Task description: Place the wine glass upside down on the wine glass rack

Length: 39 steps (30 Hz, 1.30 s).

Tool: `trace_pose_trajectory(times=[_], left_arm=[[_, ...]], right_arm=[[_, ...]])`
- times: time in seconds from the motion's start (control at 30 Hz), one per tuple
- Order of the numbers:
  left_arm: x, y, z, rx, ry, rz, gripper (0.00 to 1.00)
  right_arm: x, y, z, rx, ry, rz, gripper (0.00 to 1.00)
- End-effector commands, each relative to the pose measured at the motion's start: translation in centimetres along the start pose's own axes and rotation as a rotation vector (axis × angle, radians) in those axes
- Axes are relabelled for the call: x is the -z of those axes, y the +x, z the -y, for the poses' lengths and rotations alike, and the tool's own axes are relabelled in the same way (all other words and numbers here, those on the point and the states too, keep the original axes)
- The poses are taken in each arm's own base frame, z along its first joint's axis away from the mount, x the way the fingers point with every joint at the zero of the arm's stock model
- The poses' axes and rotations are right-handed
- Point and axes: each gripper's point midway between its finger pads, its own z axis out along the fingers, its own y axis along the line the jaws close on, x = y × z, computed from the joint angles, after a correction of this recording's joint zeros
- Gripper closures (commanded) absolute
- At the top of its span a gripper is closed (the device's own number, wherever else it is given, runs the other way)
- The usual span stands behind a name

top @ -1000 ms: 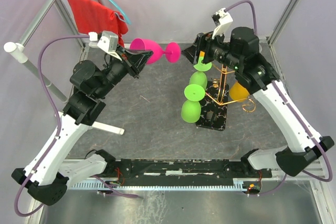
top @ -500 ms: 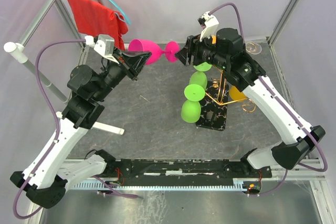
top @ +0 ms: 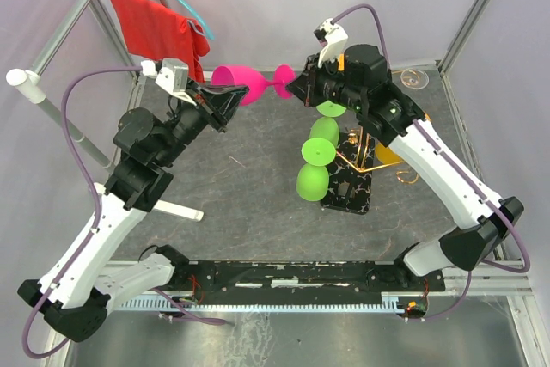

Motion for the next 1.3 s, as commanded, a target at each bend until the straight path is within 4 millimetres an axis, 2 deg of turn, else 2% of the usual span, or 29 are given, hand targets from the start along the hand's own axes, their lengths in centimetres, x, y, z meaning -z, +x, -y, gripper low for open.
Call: trace_pose_trajectory(times=[0.0,0.13,0.23,0.3,0.53,0.63,0.77,0.87,1.1,1.2,1.27], left_arm=[[0.0,-2.2,0.9,0.026,0.025,0.086,0.82],[0.5,-1.5,0.2,0.008,-0.008,0.069,0.26],[1.7,-0.2,-1.2,-0.033,-0.08,0.008,0.09],[2.9,0.7,-2.3,-0.062,-0.141,-0.033,0.04],[8.3,2.8,-5.1,-0.12,-0.332,-0.203,0.02],[9.1,2.8,-5.7,-0.147,-0.377,-0.275,0.02],[7.8,1.5,-4.7,-0.195,-0.313,-0.278,0.02],[5.8,1.4,-3.3,-0.221,-0.209,-0.309,0.03],[1.7,3.0,-0.6,-0.194,-0.004,-0.366,0.04],[0.7,4.1,0.4,-0.164,0.074,-0.377,0.05],[0.4,4.8,0.7,-0.154,0.101,-0.391,0.11]], right_arm=[[0.9,-3.5,-0.6,0.055,-0.002,0.1,0.99],[1.5,-3.7,0.2,0.07,0.048,0.104,0.99],[2.0,-3.8,1.2,0.093,0.108,0.091,0.99],[2.6,-3.9,2.1,0.124,0.164,0.078,0.99],[4.6,-4.7,5.1,0.289,0.329,0.016,0.99],[5.1,-5.1,5.1,0.373,0.324,-0.01,0.99],[5.3,-4.9,3.7,0.513,0.25,-0.041,0.99],[5.3,-4.2,2.8,0.628,0.218,-0.061,0.99],[5.5,-3.3,-0.1,0.794,0.119,0.017,0.99],[5.6,-2.9,-1.3,0.823,0.08,0.068,0.99],[5.8,-3.1,-2.2,0.835,0.059,0.115,0.99]])
